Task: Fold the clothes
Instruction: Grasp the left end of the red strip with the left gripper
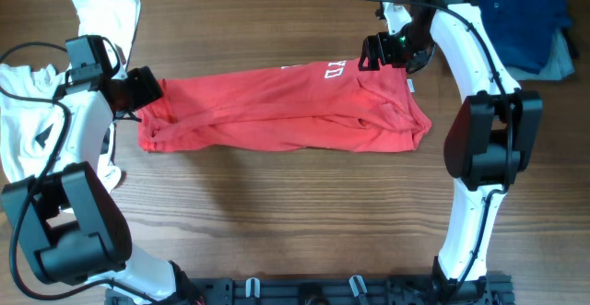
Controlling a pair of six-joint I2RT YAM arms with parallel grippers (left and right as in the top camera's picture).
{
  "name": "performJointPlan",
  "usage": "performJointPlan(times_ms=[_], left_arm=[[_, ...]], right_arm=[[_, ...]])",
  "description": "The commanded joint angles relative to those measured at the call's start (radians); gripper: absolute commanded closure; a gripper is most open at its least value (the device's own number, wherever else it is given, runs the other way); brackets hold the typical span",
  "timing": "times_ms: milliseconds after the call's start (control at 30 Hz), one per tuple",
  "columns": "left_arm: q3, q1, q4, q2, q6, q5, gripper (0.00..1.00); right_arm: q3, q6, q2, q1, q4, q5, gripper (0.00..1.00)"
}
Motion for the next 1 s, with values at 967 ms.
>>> performJointPlan(times_ms=[967], left_arm=[[-0.006, -0.003, -0.013, 0.125, 0.262, 0.099, 0.2]], right_arm=[[0.012, 0.001, -0.029, 0.0, -0.009, -0.02, 0.13]])
